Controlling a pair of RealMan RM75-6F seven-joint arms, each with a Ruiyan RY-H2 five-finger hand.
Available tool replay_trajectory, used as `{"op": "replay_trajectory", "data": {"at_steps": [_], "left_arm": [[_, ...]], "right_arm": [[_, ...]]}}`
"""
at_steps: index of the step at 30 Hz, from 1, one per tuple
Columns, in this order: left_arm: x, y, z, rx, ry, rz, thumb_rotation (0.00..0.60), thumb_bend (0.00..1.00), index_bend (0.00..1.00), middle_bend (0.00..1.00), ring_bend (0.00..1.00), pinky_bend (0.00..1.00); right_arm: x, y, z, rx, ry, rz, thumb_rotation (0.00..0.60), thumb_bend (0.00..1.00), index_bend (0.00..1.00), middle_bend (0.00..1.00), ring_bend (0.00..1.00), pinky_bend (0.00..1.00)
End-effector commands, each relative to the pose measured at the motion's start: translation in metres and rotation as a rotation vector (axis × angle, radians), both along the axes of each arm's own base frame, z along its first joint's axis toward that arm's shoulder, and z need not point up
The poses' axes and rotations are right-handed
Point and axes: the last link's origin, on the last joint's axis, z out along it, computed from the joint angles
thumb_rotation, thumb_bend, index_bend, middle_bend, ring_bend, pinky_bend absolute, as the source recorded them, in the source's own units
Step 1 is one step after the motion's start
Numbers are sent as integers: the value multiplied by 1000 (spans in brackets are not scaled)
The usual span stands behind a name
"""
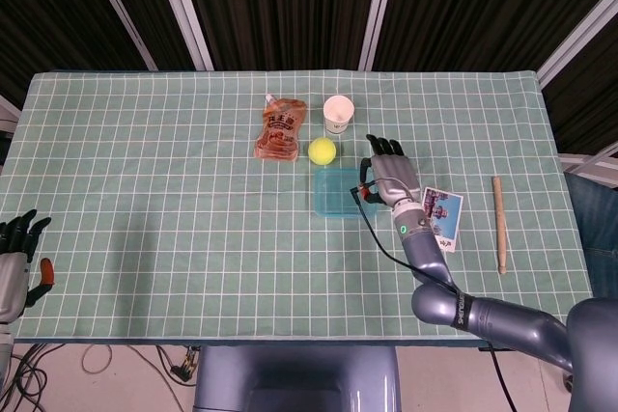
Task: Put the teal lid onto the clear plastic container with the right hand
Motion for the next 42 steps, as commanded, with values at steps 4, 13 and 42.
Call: {"op": "replay_trajectory", "data": {"at_steps": [4,13,42], "left_arm": [[-2,1,0,4,-2,16,600,644,111,0,0,0],[-4,2,-1,2,-3,33,600,643,111,0,0,0],[-6,3,0,6,1,53,600,643,111,0,0,0]], "right_arm": [[2,-19,-6,11,14,-26,600,531,613,57,0,0],[-3,-38,-20,20,31,-64,600,531,621,56,0,0],[-28,-45,-39,54,47,-102,600,531,625,55,0,0]]}}
